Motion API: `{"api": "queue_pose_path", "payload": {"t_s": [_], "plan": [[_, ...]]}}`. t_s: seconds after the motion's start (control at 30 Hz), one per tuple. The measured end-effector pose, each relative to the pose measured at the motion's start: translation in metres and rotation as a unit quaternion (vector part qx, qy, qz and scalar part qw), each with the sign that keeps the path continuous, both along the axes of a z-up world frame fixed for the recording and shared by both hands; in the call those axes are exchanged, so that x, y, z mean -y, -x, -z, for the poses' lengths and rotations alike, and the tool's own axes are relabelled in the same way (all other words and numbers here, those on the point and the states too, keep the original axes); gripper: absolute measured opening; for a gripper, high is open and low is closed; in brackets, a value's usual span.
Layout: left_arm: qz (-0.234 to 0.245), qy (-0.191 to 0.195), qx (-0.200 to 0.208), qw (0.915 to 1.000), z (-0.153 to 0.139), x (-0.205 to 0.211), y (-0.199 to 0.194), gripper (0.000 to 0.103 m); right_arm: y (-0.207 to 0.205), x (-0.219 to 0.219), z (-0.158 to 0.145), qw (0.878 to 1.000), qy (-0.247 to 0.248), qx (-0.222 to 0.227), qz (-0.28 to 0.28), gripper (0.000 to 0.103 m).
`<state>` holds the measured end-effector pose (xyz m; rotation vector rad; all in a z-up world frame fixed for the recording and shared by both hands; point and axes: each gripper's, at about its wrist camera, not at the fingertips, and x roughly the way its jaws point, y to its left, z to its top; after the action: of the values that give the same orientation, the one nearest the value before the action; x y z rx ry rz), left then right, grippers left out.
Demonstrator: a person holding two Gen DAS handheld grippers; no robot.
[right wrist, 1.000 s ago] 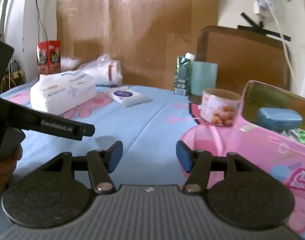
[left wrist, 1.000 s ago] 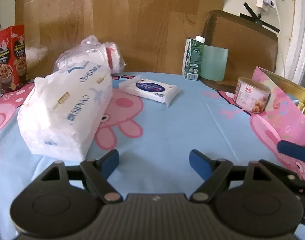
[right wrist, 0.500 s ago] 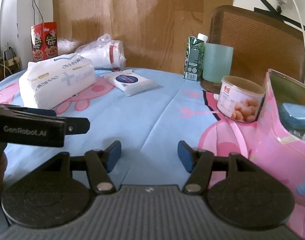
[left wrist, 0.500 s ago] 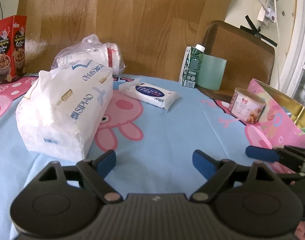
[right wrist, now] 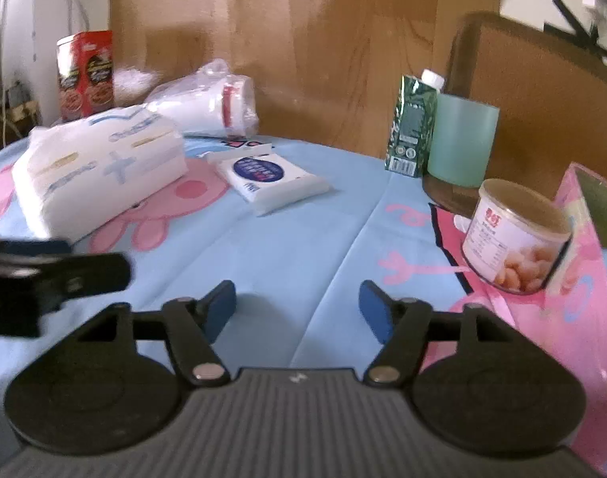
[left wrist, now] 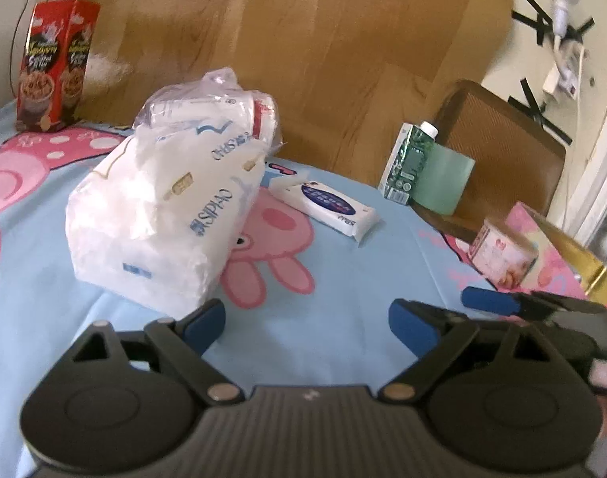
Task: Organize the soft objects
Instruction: 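Move the right tool to the white wet-wipe pack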
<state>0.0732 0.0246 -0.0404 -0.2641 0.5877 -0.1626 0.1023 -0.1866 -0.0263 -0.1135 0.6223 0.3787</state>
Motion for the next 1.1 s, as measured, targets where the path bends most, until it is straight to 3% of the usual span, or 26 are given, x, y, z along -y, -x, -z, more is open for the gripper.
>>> {"api": "queue_pose_path", "payload": {"t_s": [0.1, 0.2, 0.3, 0.5, 0.57, 0.63, 0.67, 0.73, 0.8, 0.97, 1.0, 1.03, 1.1], "plan": [[0.001, -0.002, 0.002, 1.0, 0.0, 0.001, 0.0, 0.094, -0.019, 0.0, 0.0, 1.0, -0.022, -0.005, -0.012, 0.075], [0.0, 0.003, 0.006, 1.0, 0.0, 0.0, 0.001, 0.094, -0.038, -0.005, -0.007, 0.998, -0.046, 0.026, -0.035, 0.096], [-0.001, 0.009, 0.007, 0.9999, 0.0, -0.001, 0.001, 0.094, -0.064, -0.024, -0.011, 0.996, -0.049, 0.035, -0.065, 0.099], [0.002, 0.006, 0.013, 0.9999, -0.001, 0.0, 0.001, 0.095, -0.12, -0.065, 0.004, 0.994, 0.008, -0.036, -0.1, 0.102], [0.004, 0.008, 0.012, 0.9999, -0.001, 0.0, 0.001, 0.095, -0.124, -0.064, 0.004, 0.995, 0.001, -0.041, -0.093, 0.088], [0.003, 0.011, 0.012, 0.9999, -0.001, -0.001, 0.001, 0.096, -0.118, -0.058, 0.001, 0.994, -0.019, -0.045, -0.095, 0.049], [0.003, 0.011, 0.012, 0.9999, -0.001, -0.001, 0.001, 0.096, -0.112, -0.055, 0.002, 0.995, -0.021, -0.043, -0.092, 0.043], [0.004, 0.011, 0.014, 0.9998, -0.002, -0.001, 0.001, 0.096, -0.092, -0.049, 0.0, 0.995, -0.01, -0.03, -0.092, 0.02], [0.005, 0.009, 0.02, 0.9998, -0.003, 0.0, 0.003, 0.097, -0.075, -0.042, -0.002, 0.996, 0.002, -0.019, -0.091, 0.02], [0.004, 0.0, 0.041, 0.9992, -0.006, 0.003, 0.01, 0.099, -0.051, -0.034, -0.009, 0.994, 0.048, 0.005, -0.1, 0.021], [0.003, 0.0, 0.044, 0.999, -0.006, 0.003, 0.011, 0.099, -0.05, -0.034, -0.012, 0.993, 0.054, 0.02, -0.101, 0.028], [0.002, 0.002, 0.046, 0.9989, -0.007, 0.002, 0.012, 0.099, -0.054, -0.036, -0.015, 0.993, 0.055, 0.032, -0.101, 0.046], [0.002, 0.008, 0.048, 0.9988, -0.007, 0.0, 0.012, 0.099, -0.064, -0.038, -0.023, 0.994, 0.037, 0.046, -0.095, 0.072]]}}
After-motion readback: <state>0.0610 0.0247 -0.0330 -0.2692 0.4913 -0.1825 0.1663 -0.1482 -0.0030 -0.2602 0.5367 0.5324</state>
